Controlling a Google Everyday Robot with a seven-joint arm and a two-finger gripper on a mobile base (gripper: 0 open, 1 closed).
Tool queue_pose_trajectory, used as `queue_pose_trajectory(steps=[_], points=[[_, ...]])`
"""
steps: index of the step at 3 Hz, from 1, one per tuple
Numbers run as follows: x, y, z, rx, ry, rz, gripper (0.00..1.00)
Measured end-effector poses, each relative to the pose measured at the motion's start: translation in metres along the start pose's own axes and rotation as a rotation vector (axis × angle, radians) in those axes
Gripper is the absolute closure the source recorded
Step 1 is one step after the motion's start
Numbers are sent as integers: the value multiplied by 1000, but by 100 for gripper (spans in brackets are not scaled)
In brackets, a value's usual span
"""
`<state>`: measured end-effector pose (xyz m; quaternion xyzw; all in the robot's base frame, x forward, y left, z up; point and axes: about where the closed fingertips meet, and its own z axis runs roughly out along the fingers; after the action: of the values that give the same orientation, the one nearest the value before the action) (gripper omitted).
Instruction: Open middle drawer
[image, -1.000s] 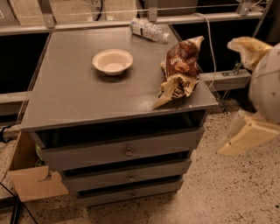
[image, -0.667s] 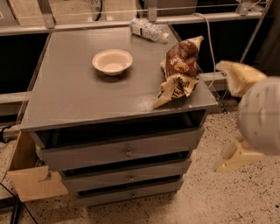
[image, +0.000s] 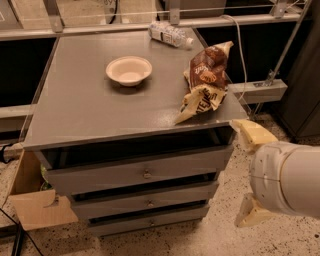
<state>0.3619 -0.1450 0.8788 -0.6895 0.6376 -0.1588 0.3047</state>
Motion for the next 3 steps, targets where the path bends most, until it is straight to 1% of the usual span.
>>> queue_pose_trajectory(steps=[1, 2, 3], points=[[7, 9, 24, 4, 0, 6, 0], [6, 9, 25, 4, -1, 6, 0], [1, 10, 35, -12, -20, 2, 0]])
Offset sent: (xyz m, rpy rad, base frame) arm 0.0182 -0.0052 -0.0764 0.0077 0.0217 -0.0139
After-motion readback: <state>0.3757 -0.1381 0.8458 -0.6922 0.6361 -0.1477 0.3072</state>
